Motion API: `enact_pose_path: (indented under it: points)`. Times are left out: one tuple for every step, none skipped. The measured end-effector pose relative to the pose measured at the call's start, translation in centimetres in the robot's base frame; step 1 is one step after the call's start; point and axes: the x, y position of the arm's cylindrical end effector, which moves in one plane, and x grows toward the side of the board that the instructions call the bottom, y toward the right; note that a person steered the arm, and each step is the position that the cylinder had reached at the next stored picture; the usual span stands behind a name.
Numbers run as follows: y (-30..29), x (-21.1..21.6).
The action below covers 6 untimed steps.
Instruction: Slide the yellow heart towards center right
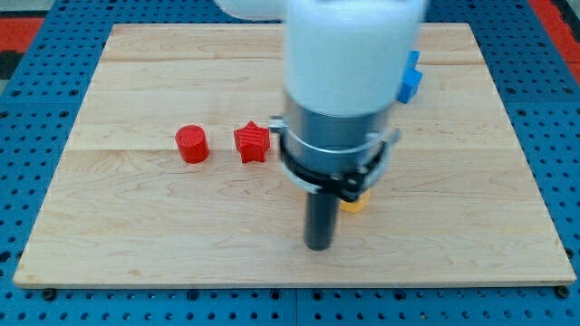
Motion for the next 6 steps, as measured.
enact_pose_path:
  points:
    - [-0.6, -3.4]
    - [2.0, -6.0]
    - [2.8, -8.7]
    - [3.8, -10.0]
    - [6.7, -10.0]
    - [9.6, -10.6]
